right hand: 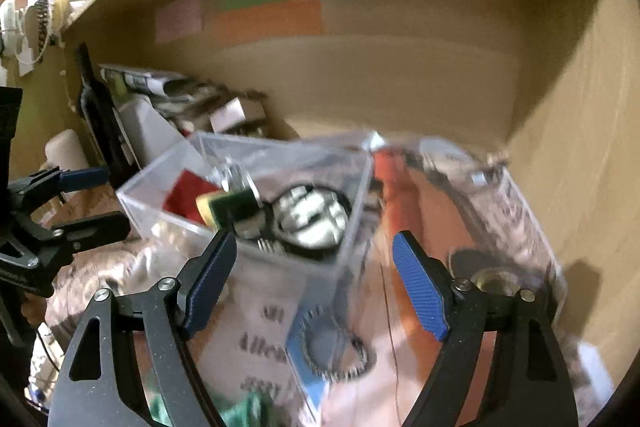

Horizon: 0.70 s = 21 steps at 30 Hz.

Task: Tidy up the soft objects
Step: 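Grasp the white drawstring bag with the left tool while the right tool grasps the beaded bracelet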

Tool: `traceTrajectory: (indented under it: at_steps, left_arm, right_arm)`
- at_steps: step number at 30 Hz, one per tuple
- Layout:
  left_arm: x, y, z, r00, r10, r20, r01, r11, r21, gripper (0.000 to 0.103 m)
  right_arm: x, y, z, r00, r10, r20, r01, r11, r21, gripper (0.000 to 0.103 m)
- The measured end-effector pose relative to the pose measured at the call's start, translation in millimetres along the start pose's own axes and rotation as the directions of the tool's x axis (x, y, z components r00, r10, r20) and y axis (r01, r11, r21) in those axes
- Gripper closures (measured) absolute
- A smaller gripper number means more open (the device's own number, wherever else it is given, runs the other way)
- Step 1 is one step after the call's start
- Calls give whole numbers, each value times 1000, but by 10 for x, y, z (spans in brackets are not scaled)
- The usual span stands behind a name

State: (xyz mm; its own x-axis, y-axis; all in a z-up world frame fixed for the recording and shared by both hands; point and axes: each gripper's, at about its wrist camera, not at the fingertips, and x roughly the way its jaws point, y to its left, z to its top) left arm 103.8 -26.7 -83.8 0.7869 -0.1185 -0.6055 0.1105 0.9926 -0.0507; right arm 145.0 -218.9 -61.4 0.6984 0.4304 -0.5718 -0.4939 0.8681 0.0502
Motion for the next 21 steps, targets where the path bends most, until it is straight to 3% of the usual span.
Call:
traceTrajectory:
  at_steps: [9, 12, 18, 21]
  left_arm:
    - [390, 46, -285, 987, -88, -132, 79, 994, -69, 0]
    - [474, 21, -324, 985, -66, -157, 60, 997, -42, 0]
    - [663, 59, -390, 971, -92, -223, 74, 993, -87, 0]
    - [648, 72, -406, 973, -96, -209, 77, 993, -95, 12]
  right_arm:
    - [332, -67, -405, 985, -8, -173, 4, 1000, -22, 25]
    - [433, -77, -468, 977, -7, -213, 0, 999, -32, 27]
    - [490, -108, -509, 974, -37, -222, 30, 999, -34, 54]
    - [482, -143, -521, 976, -33, -214, 32, 999, -10, 69]
